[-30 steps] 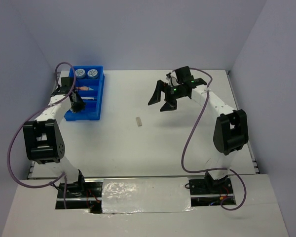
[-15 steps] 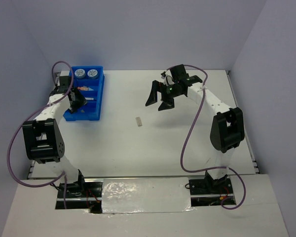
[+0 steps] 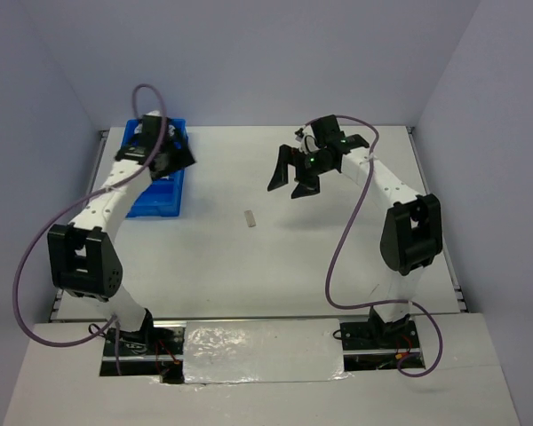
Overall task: Sort the stationery into containers
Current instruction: Pick up the stationery from the center of the board.
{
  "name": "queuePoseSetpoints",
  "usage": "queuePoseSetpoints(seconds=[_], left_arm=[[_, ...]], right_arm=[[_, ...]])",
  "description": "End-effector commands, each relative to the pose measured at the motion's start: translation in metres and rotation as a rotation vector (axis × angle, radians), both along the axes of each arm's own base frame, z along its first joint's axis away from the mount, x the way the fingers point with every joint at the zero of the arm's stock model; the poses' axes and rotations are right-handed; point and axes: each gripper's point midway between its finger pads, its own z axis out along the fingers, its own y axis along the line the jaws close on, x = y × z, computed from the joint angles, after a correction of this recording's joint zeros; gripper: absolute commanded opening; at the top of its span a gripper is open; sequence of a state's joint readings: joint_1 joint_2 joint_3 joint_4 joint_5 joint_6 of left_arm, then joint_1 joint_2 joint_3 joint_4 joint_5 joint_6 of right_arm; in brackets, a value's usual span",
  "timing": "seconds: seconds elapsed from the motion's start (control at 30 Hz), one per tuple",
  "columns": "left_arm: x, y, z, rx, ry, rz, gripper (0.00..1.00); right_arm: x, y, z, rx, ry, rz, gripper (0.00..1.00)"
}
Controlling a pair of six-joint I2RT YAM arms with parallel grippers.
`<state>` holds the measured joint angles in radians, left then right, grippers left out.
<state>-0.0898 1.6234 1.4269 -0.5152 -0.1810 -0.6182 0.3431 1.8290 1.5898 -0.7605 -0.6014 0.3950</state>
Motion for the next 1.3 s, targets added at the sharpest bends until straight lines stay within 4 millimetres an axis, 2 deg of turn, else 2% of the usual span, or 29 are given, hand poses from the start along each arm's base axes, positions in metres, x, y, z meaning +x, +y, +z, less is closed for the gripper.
queuePoseSetpoints(seconds=[0.0, 0.03, 0.07, 0.1, 0.17, 0.2, 0.23, 0.27, 0.33, 0.37, 0.4, 0.63, 0.73, 0.87, 1.1, 1.13, 1.17, 1.23, 1.27], left_arm=[[-0.019, -0.099, 0.002, 0.0, 0.036, -0.159, 0.86], [-0.02, -0.111, -0.007, -0.006, 0.058, -0.159, 0.87], [-0.023, -0.124, -0.011, -0.021, 0.065, -0.149, 0.88], [-0.027, -0.143, -0.014, 0.004, 0.057, -0.167, 0.88], [-0.027, -0.162, -0.025, 0.017, 0.079, -0.152, 0.9], [-0.03, -0.175, -0.031, 0.033, 0.093, -0.168, 0.9], [-0.028, -0.179, -0.029, 0.046, 0.102, -0.157, 0.91], [-0.027, -0.186, -0.048, 0.056, 0.143, -0.15, 0.91], [-0.023, -0.197, -0.053, 0.071, 0.147, -0.15, 0.91], [-0.024, -0.2, -0.071, 0.093, 0.186, -0.149, 0.91], [-0.024, -0.204, -0.078, 0.097, 0.196, -0.147, 0.91], [-0.039, -0.212, -0.127, 0.129, 0.3, -0.124, 0.86], [-0.049, -0.213, -0.141, 0.137, 0.339, -0.121, 0.81], [-0.06, -0.216, -0.154, 0.125, 0.358, -0.129, 0.69], [-0.071, -0.214, -0.183, 0.124, 0.411, -0.151, 0.65], [-0.069, -0.215, -0.183, 0.124, 0.402, -0.159, 0.6], [-0.068, -0.212, -0.183, 0.122, 0.402, -0.157, 0.44], [-0.064, -0.21, -0.176, 0.11, 0.389, -0.158, 0.33], [-0.059, -0.204, -0.17, 0.103, 0.377, -0.144, 0.24]], right_arm=[[0.005, -0.036, 0.041, -0.028, -0.107, -0.079, 1.0], [0.012, -0.055, 0.044, -0.062, -0.126, -0.147, 1.0], [0.014, -0.063, 0.049, -0.081, -0.146, -0.179, 1.0], [0.012, -0.071, 0.063, -0.09, -0.19, -0.205, 1.0], [0.012, -0.085, 0.069, -0.143, -0.224, -0.238, 1.0], [0.008, -0.088, 0.077, -0.148, -0.246, -0.238, 1.0], [0.003, -0.089, 0.077, -0.153, -0.243, -0.228, 1.0], [0.0, -0.089, 0.076, -0.151, -0.236, -0.224, 1.0], [-0.01, -0.09, 0.074, -0.147, -0.231, -0.223, 1.0], [-0.013, -0.09, 0.075, -0.139, -0.238, -0.224, 1.0], [-0.02, -0.09, 0.074, -0.127, -0.237, -0.219, 1.0], [-0.043, -0.087, 0.072, -0.09, -0.232, -0.179, 1.0], [-0.048, -0.086, 0.071, -0.083, -0.229, -0.168, 1.0], [-0.049, -0.082, 0.07, -0.063, -0.22, -0.154, 1.0], [-0.05, -0.077, 0.073, -0.037, -0.213, -0.138, 1.0], [-0.051, -0.077, 0.073, -0.036, -0.215, -0.138, 1.0], [-0.051, -0.078, 0.074, -0.035, -0.218, -0.139, 1.0], [-0.052, -0.077, 0.075, -0.036, -0.221, -0.137, 1.0], [-0.053, -0.078, 0.075, -0.04, -0.225, -0.138, 1.0]])
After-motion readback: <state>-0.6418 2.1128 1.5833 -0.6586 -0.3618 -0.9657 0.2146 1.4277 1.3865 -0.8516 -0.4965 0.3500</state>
